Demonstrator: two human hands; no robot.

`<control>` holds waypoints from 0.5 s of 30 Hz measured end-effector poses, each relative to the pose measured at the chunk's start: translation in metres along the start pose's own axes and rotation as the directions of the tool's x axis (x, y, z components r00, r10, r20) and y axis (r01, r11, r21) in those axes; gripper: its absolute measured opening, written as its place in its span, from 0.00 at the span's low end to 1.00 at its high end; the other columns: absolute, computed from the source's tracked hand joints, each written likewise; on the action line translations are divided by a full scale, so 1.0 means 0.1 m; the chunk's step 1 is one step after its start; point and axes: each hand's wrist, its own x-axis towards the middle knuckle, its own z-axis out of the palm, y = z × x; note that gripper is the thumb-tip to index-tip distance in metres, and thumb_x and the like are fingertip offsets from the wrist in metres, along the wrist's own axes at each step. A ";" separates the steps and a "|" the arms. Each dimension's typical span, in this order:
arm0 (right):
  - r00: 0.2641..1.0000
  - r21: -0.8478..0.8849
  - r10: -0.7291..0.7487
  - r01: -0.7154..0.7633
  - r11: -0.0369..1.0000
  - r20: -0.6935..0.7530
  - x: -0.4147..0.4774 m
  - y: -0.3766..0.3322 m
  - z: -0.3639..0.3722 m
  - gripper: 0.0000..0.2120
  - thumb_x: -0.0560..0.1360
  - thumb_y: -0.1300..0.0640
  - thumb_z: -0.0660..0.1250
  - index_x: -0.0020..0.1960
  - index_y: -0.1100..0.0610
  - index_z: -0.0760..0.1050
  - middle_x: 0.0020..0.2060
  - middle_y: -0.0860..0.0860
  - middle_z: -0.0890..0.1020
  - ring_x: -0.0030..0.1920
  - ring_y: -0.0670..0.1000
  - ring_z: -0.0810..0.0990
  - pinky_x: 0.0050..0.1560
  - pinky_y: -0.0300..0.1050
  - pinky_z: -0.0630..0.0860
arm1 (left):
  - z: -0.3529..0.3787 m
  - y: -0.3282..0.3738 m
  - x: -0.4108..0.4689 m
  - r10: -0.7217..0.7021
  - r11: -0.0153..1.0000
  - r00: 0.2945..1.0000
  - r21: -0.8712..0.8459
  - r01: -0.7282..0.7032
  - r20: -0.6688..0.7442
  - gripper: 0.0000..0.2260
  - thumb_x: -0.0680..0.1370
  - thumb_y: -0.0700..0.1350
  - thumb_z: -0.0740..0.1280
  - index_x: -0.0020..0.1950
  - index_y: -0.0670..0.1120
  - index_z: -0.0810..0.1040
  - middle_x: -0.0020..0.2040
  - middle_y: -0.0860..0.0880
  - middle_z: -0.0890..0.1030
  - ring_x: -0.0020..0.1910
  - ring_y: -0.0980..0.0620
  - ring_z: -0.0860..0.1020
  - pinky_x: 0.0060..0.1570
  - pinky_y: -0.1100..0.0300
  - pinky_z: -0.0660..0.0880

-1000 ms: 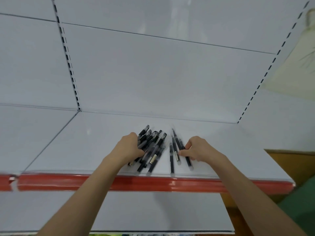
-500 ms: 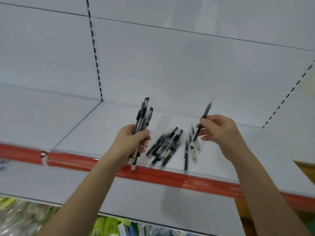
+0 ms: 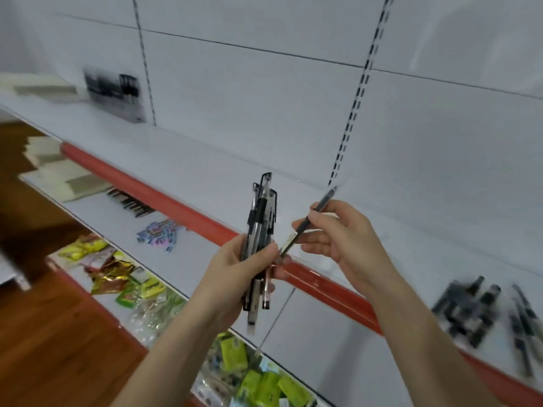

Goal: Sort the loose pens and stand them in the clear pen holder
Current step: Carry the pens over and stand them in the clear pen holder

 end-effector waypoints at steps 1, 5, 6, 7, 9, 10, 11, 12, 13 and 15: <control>0.999 -0.010 0.004 -0.003 1.000 0.037 0.07 0.03 0.27 0.02 0.76 0.61 0.63 0.46 0.56 0.74 0.40 0.55 0.84 0.38 0.51 0.84 0.37 0.42 0.78 | -0.25 0.07 -0.02 0.016 1.000 0.999 0.010 -0.016 -0.034 0.05 0.75 0.39 0.66 0.49 0.40 0.75 0.36 0.44 0.82 0.27 0.54 0.77 0.25 0.64 0.72; 0.993 0.029 -0.048 0.045 0.999 0.107 0.36 0.05 1.28 0.01 0.75 0.61 0.65 0.46 0.57 0.75 0.40 0.54 0.84 0.37 0.48 0.83 0.38 0.40 0.79 | -1.22 0.34 -0.11 0.094 0.994 0.986 0.066 -0.086 -0.137 0.04 0.74 0.39 0.66 0.47 0.41 0.73 0.33 0.46 0.81 0.26 0.54 0.74 0.25 0.64 0.71; 0.992 0.064 -0.069 0.063 0.996 0.104 0.42 0.04 1.52 0.01 0.75 0.61 0.65 0.46 0.57 0.75 0.39 0.53 0.84 0.35 0.48 0.83 0.36 0.39 0.79 | -1.45 0.40 -0.15 0.112 0.992 0.980 0.081 -0.100 -0.166 0.04 0.74 0.38 0.66 0.47 0.40 0.73 0.33 0.46 0.81 0.26 0.54 0.74 0.25 0.64 0.71; 0.990 0.095 -0.091 0.081 0.992 0.104 0.48 0.05 1.75 0.02 0.75 0.62 0.66 0.47 0.57 0.74 0.37 0.52 0.84 0.33 0.48 0.83 0.35 0.38 0.79 | -1.65 0.47 -0.18 0.126 0.990 0.972 0.089 -0.110 -0.197 0.04 0.75 0.38 0.66 0.48 0.40 0.73 0.33 0.46 0.81 0.26 0.54 0.74 0.25 0.64 0.71; 0.985 0.107 -0.124 0.112 0.988 0.117 0.58 0.07 2.16 0.05 0.74 0.62 0.66 0.49 0.55 0.73 0.35 0.51 0.84 0.33 0.49 0.83 0.34 0.38 0.78 | -2.01 0.59 -0.24 0.136 0.989 0.957 0.085 -0.118 -0.256 0.06 0.75 0.38 0.66 0.50 0.39 0.73 0.33 0.46 0.81 0.26 0.54 0.74 0.25 0.64 0.72; 0.982 0.091 -0.137 0.126 0.988 0.130 0.62 0.09 2.35 0.07 0.74 0.61 0.66 0.51 0.55 0.72 0.36 0.51 0.85 0.34 0.49 0.83 0.35 0.38 0.78 | -2.17 0.64 -0.27 0.136 0.990 0.951 0.077 -0.119 -0.279 0.07 0.75 0.38 0.66 0.51 0.39 0.73 0.33 0.46 0.81 0.27 0.54 0.74 0.26 0.65 0.73; 0.978 0.072 -0.147 0.138 0.988 0.148 0.66 0.11 2.53 0.10 0.75 0.60 0.67 0.54 0.54 0.71 0.37 0.51 0.85 0.35 0.50 0.83 0.35 0.39 0.78 | -2.32 0.69 -0.30 0.138 0.990 0.944 0.073 -0.121 -0.301 0.08 0.75 0.38 0.66 0.52 0.38 0.73 0.33 0.46 0.81 0.27 0.54 0.74 0.26 0.65 0.73; 0.973 0.055 -0.153 0.145 0.988 0.173 0.71 0.12 2.70 0.13 0.75 0.59 0.67 0.57 0.54 0.70 0.38 0.52 0.85 0.35 0.51 0.84 0.35 0.40 0.78 | -2.47 0.74 -0.31 0.144 0.989 0.934 0.079 -0.125 -0.328 0.08 0.75 0.39 0.66 0.53 0.38 0.74 0.34 0.46 0.81 0.27 0.54 0.74 0.26 0.65 0.73; 0.967 0.042 -0.152 0.146 0.988 0.202 0.76 0.13 2.86 0.14 0.75 0.59 0.67 0.59 0.54 0.68 0.39 0.52 0.85 0.35 0.51 0.84 0.35 0.40 0.78 | -2.60 0.78 -0.32 0.151 0.988 0.920 0.087 -0.128 -0.361 0.09 0.75 0.39 0.66 0.54 0.38 0.74 0.34 0.46 0.81 0.27 0.54 0.75 0.26 0.65 0.74; 0.956 0.019 -0.143 0.143 0.990 0.256 0.91 0.16 3.15 0.15 0.75 0.58 0.66 0.60 0.55 0.67 0.41 0.54 0.84 0.32 0.50 0.83 0.34 0.40 0.78 | -2.87 0.84 -0.32 0.153 0.988 0.888 0.075 -0.134 -0.433 0.09 0.76 0.39 0.65 0.55 0.38 0.73 0.38 0.44 0.82 0.28 0.54 0.76 0.26 0.65 0.74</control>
